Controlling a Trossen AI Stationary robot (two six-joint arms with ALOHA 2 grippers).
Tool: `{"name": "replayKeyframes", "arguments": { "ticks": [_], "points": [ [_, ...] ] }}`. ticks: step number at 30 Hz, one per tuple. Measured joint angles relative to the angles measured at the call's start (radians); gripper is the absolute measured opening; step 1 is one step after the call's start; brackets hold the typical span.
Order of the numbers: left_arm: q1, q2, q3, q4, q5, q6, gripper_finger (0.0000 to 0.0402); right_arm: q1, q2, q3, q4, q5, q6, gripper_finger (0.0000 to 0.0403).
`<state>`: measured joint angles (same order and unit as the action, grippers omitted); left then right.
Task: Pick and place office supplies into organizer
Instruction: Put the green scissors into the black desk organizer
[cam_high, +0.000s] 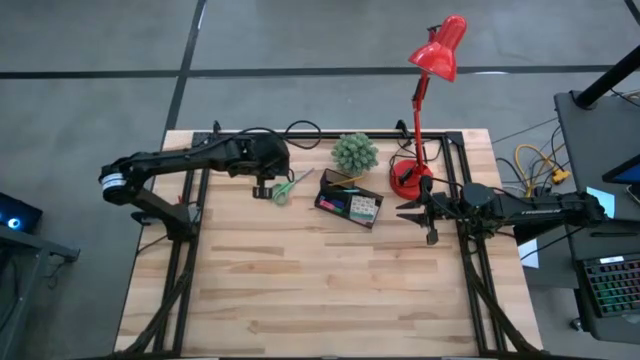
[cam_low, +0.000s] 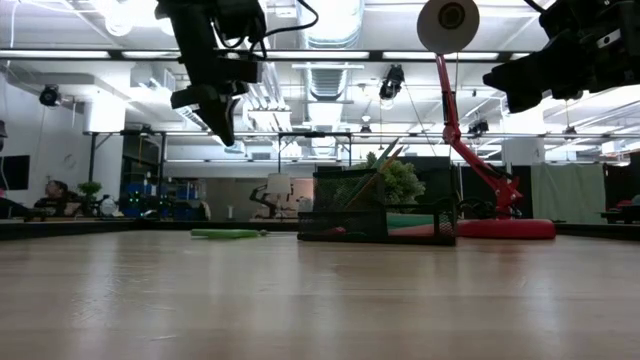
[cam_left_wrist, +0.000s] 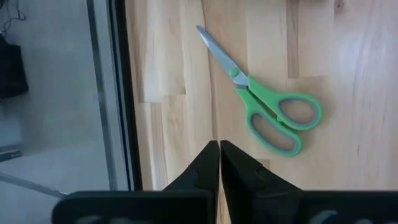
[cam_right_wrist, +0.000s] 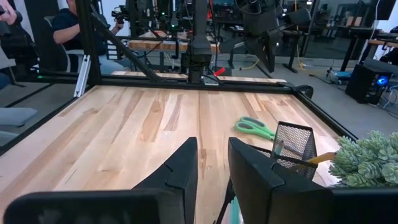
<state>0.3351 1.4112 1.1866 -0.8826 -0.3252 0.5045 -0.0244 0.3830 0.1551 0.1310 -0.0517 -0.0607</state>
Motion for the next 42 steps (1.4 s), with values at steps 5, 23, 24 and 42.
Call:
{"name": "replayKeyframes", "arguments": {
  "ticks": [5,23,24,42],
  "points": [
    [-0.014,0.021,-0.025,-0.047,0.010,0.085,0.0000,0.000,0.000,0.000,0.000,0.000,0.000,0.0072],
    [-0.058,0.258,-0.041,-0.101,-0.154,0.776,0.0073,0.000,0.000,0.000,0.000,0.000,0.000,0.0084],
    [-0.058,0.260,-0.041,-0.100,-0.162,0.796,0.0090,0.000,0.000,0.000,0.000,0.000,0.000,0.0084],
    [-0.075,0.322,-0.059,-0.045,-0.167,1.082,0.0149,0.000,0.000,0.000,0.000,0.000,0.000,0.0075]
  ]
}}
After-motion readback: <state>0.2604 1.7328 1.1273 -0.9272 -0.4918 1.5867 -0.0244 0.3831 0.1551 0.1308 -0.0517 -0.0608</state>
